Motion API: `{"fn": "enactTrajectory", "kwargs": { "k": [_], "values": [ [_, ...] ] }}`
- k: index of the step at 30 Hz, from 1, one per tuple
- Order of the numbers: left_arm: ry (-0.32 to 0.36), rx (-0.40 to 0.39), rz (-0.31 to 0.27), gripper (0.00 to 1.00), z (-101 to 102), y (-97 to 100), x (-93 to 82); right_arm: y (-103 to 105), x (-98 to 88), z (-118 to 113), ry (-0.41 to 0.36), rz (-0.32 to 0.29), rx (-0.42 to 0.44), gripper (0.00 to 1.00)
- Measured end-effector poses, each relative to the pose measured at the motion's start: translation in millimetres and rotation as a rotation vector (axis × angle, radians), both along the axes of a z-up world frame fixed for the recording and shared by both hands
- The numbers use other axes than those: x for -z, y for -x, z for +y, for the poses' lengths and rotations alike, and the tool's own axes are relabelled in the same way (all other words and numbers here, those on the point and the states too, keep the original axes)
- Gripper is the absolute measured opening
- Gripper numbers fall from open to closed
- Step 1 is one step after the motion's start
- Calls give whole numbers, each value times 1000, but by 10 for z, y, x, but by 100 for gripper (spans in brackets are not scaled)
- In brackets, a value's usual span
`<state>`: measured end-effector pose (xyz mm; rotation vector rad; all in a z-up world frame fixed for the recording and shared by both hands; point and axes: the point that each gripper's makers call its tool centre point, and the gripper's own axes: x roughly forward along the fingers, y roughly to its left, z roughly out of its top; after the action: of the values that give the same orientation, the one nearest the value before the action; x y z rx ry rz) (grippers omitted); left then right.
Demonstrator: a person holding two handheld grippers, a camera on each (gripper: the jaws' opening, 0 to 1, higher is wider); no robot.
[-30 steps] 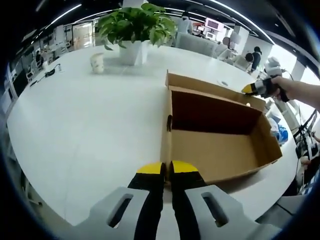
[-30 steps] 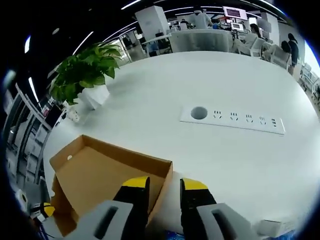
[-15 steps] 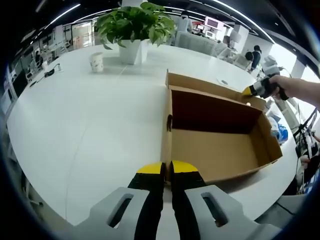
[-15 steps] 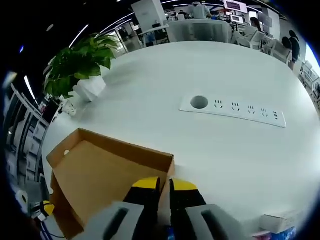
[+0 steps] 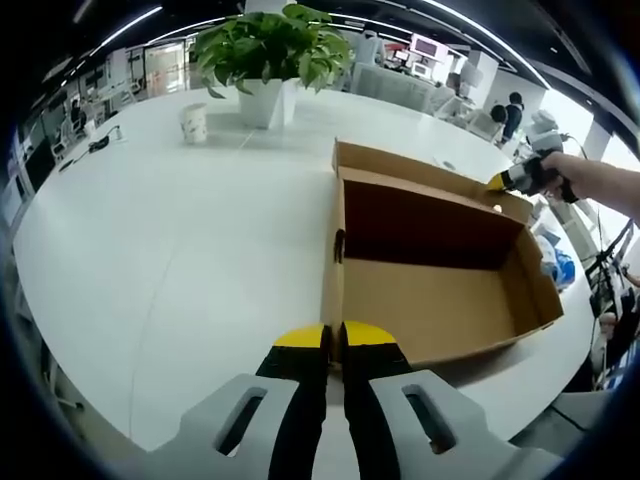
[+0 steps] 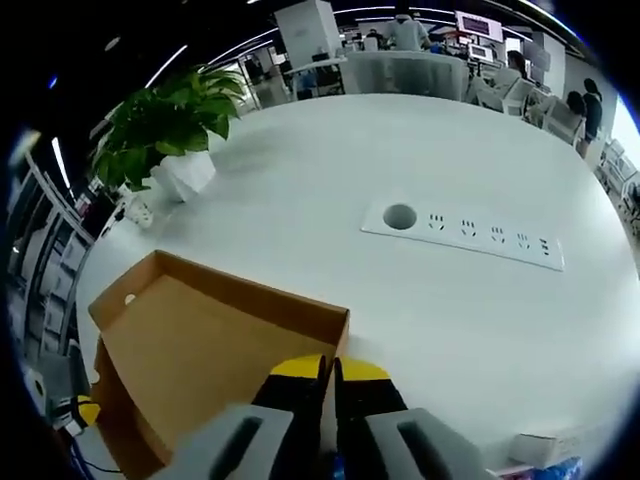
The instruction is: Operate the shoe box by opening the lid, removing the specified soft item, and placing it in the target area until the item is outside and the box remains undamaged.
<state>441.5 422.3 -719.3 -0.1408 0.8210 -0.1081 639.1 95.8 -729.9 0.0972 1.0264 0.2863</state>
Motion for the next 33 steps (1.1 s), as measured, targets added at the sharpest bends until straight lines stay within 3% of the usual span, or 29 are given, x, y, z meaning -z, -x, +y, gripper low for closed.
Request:
{"fn": "enactTrajectory", "kwargs": {
  "k": [33],
  "values": [
    [13,1,10,2,-47,40,-29,-42,-435,33,-33,-124,4,0]
  ]
}}
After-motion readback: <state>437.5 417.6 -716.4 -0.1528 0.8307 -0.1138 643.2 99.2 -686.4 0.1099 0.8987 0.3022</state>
